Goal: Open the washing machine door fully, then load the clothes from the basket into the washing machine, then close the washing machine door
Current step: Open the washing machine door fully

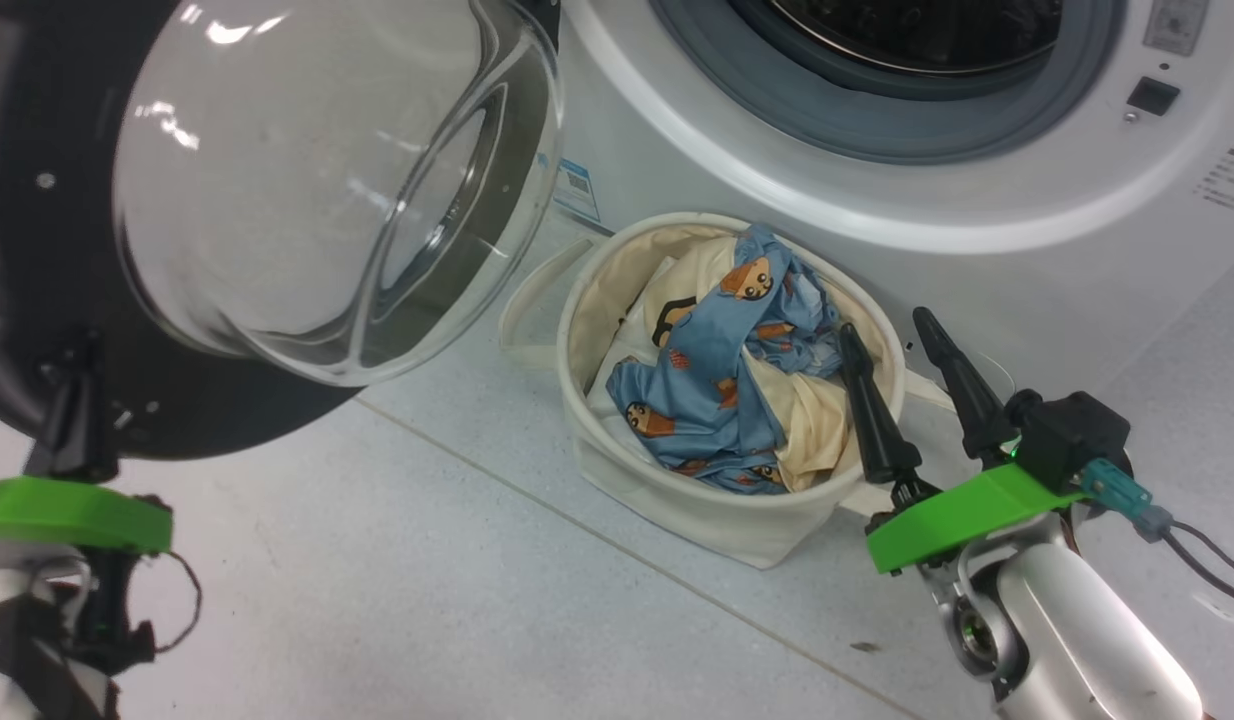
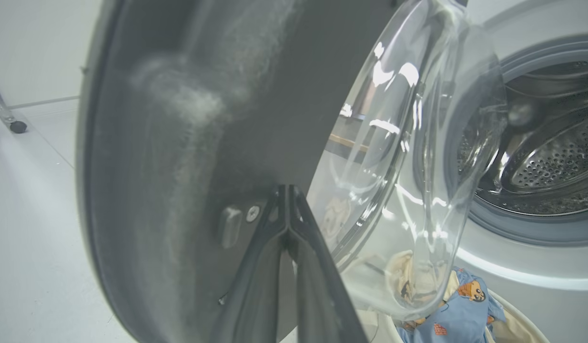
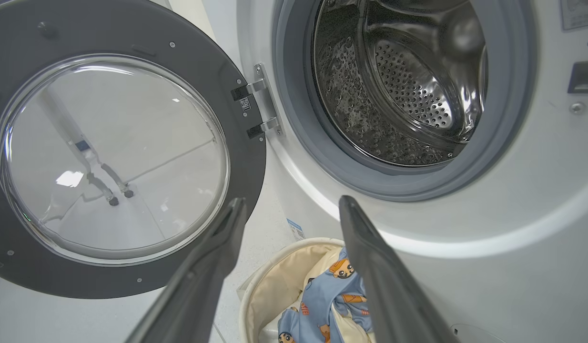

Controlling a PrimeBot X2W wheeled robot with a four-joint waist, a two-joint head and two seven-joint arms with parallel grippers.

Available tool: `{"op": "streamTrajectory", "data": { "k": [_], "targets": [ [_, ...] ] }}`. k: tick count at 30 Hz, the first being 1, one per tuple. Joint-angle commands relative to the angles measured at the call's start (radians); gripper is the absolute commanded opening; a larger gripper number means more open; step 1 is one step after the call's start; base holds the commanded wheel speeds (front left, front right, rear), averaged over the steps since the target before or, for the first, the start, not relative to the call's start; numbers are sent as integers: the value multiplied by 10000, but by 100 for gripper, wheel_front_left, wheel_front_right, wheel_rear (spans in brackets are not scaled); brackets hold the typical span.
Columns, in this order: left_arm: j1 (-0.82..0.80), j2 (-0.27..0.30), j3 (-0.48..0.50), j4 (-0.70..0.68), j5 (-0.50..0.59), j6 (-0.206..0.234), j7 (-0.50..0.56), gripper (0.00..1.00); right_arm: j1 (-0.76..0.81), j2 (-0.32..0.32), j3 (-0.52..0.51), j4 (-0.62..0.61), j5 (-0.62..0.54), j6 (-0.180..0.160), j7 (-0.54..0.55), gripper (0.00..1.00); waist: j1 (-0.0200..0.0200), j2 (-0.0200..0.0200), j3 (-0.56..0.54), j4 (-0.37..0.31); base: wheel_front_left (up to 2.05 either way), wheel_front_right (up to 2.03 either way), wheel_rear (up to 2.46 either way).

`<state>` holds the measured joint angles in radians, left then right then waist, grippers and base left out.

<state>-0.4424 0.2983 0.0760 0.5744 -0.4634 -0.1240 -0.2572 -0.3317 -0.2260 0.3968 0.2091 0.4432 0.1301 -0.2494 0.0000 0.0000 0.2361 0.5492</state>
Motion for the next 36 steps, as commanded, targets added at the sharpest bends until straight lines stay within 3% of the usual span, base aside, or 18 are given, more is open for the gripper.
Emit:
{"op": "streamTrajectory", "data": {
  "k": [1, 13, 23, 24, 25, 36],
  "targets": [
    [-537, 668, 631, -16, -174, -4, -46, 0, -236, 148, 197, -264, 53, 6, -124, 100, 0, 0, 2, -42, 0, 0, 0],
    [-1012, 1060, 1241, 988, -49, -54, -46, 0, -313, 320, 204, -199, 104, 6, -124, 100, 0, 0, 80, -462, 0, 0, 0],
    [-223, 851, 958, 40, 88, -65, -46, 0, -61, 415, 55, -200, 203, 6, -124, 100, 0, 0, -322, -623, 0, 0, 0],
    [-103, 789, 922, -185, 36, -65, -46, 18, -33, 421, 36, -220, 206, 6, -124, 100, 0, 0, -350, -626, 0, 0, 0],
    [10, 714, 900, -474, -37, -65, -46, 100, -14, 424, 16, -240, 207, 6, -124, 100, 0, 0, -393, -627, 0, 0, 0],
    [1136, 346, 323, -2307, -517, -66, -46, 100, 341, 542, -152, -488, 252, 6, -124, 100, 0, 0, -1176, -919, 0, 0, 0]
  ]
}}
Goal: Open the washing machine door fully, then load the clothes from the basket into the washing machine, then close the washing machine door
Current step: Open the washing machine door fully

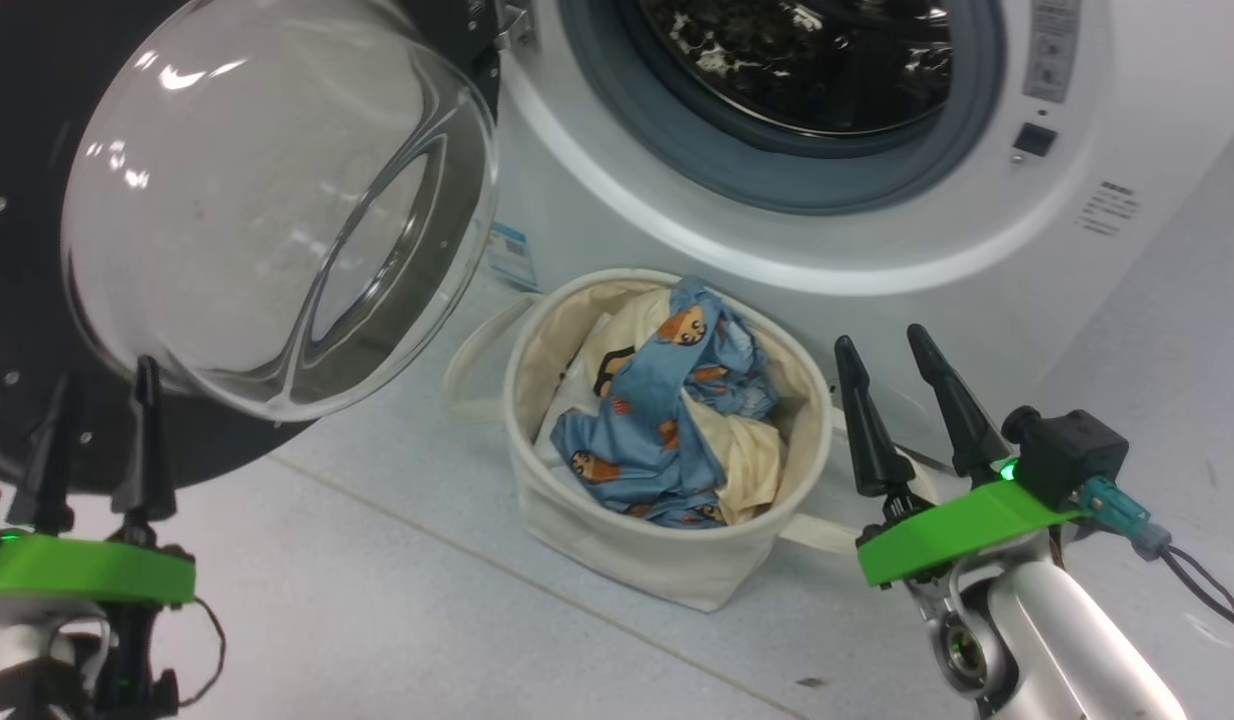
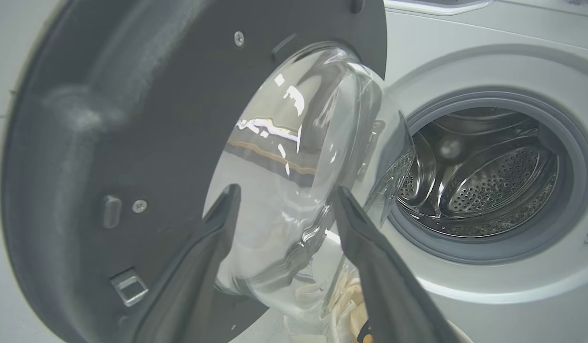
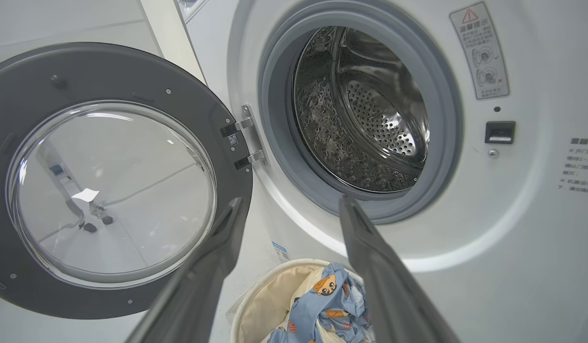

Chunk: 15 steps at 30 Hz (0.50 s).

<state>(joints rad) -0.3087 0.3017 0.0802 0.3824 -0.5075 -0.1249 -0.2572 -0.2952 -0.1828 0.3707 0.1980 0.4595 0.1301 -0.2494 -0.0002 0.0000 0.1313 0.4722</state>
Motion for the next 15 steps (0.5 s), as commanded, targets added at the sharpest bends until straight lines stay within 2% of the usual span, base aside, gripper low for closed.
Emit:
{"op": "streamTrajectory", "data": {
  "k": [1, 6, 15],
  "targets": [
    [-146, 317, 179, -493, -169, -57, -46, 100, 16, 128, 108, -420, 94, 6, -124, 100, 2, 0, -183, -247, 0, 0, 0],
    [146, 450, -225, -905, -465, -57, -46, 100, 172, 139, 70, -566, 72, 6, -124, 100, 2, 0, -416, -825, 0, 0, 0],
    [624, 643, -495, -990, -711, -57, -46, 100, 487, -39, -124, -517, -14, 6, -124, 100, 2, 0, -935, -2673, 0, 0, 0]
  ]
}}
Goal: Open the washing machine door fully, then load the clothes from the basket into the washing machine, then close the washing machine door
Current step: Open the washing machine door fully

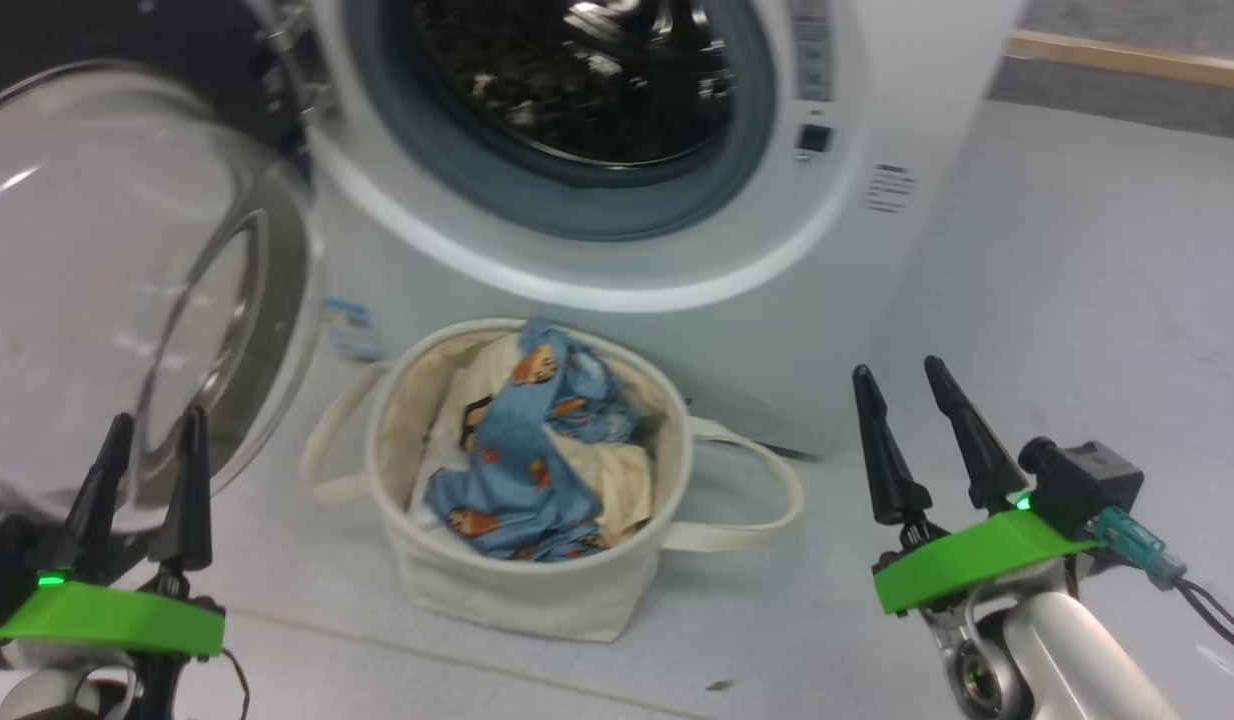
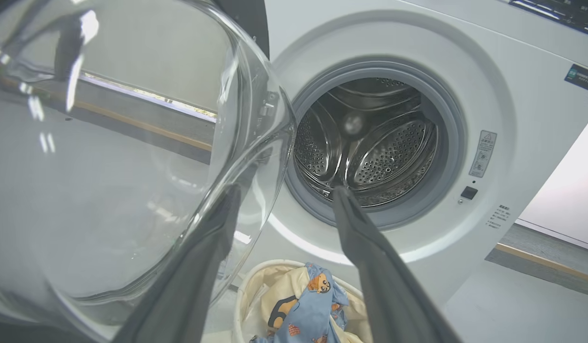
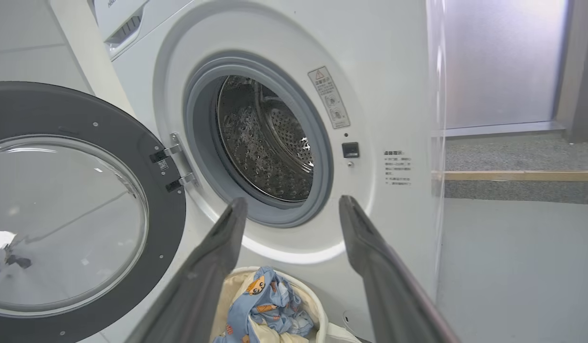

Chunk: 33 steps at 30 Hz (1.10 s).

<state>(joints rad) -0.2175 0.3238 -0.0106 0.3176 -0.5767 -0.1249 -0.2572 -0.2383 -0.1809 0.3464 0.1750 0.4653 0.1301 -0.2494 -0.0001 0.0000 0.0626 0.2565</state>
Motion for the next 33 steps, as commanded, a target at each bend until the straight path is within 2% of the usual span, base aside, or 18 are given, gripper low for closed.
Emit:
{"op": "streamTrajectory", "data": {
  "k": [1, 2, 7, 16, 23, 33],
  "targets": [
    [-230, 413, 478, -352, 6, -57, -46, 100, -53, -91, 96, -256, -61, 6, -124, 100, 1, 0, -292, -729, 0, 0, 0],
    [-97, 369, 568, -377, 55, -57, -46, 100, -35, -182, 41, -205, -73, 6, -124, 100, 1, 0, -352, -1140, 0, 0, 0],
    [244, 306, 747, -583, 109, -57, -46, 100, -55, -418, -51, -99, -132, 6, -124, 100, 1, 0, -383, -2057, 0, 0, 0],
    [666, 134, 1222, -886, 359, -57, -46, 100, 1, -687, -386, 70, -237, 6, -124, 100, 1, 0, -378, -3064, 0, 0, 0],
    [801, -28, 1559, -917, 479, -57, -46, 100, 43, -803, -539, 202, -299, 6, -124, 100, 1, 0, -355, -3268, 0, 0, 0],
    [788, -59, 1290, -905, 488, -57, -46, 100, 145, -814, -707, 195, -287, 6, -124, 100, 1, 0, -454, -2938, 0, 0, 0]
  ]
}}
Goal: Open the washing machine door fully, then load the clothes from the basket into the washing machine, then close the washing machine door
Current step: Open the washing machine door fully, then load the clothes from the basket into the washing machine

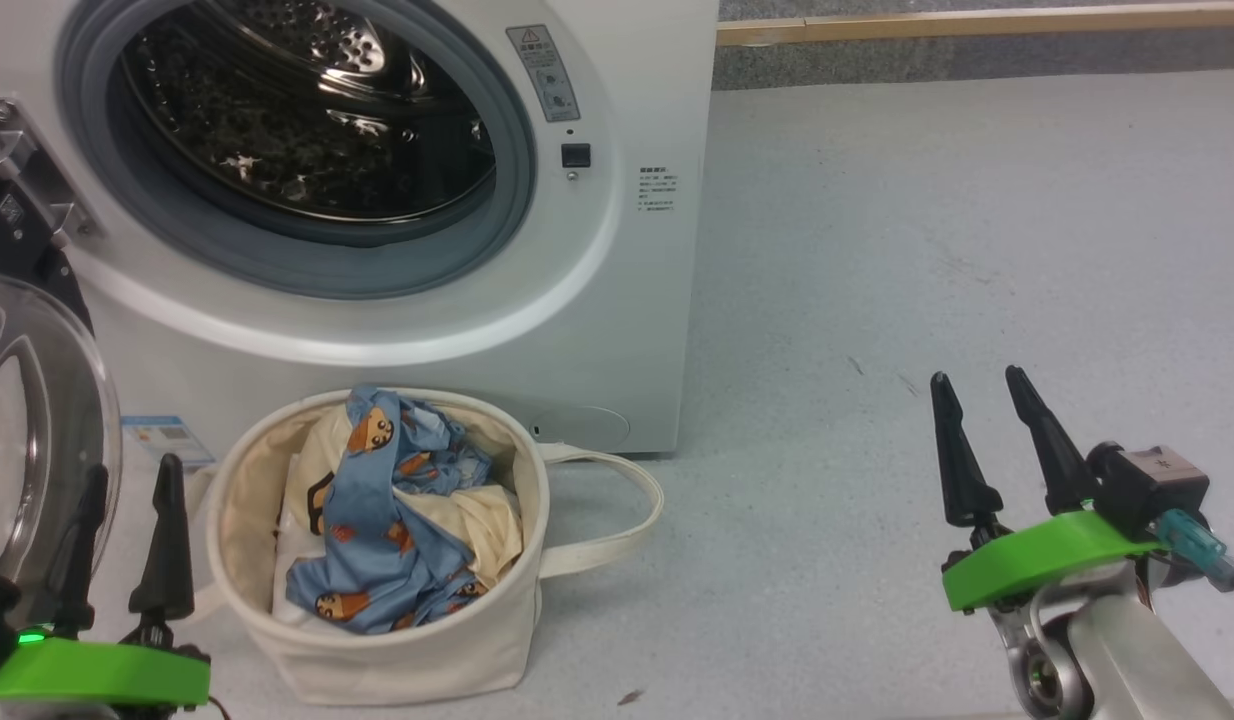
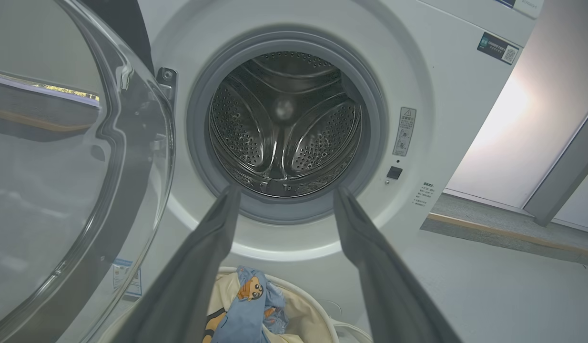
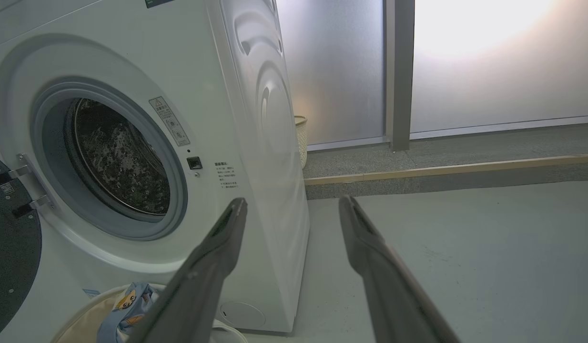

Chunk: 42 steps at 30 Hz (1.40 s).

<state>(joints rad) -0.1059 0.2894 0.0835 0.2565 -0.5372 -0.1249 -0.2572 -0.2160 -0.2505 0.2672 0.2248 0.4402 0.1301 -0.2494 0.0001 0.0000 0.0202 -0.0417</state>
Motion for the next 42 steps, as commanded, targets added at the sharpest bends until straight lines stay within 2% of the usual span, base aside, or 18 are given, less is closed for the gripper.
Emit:
{"op": "streamTrajectory", "data": {
  "k": [1, 22, 42],
  "targets": [
    [-334, 289, 327, -267, 108, -57, -46, 100, -71, -117, 98, -305, -33, 6, -124, 100, -1, 0, -41, 69, 0, 0, 0],
    [-401, 478, 311, 52, 27, -57, -46, 100, -19, -153, 239, -381, 76, 6, -124, 100, -1, 0, -135, 348, 13, -16, 3],
    [-482, 502, 313, 80, 17, -57, -46, 100, -10, -32, 269, -387, 94, 6, -124, 100, -1, 0, -84, 581, 157, -183, 26]
  ]
}}
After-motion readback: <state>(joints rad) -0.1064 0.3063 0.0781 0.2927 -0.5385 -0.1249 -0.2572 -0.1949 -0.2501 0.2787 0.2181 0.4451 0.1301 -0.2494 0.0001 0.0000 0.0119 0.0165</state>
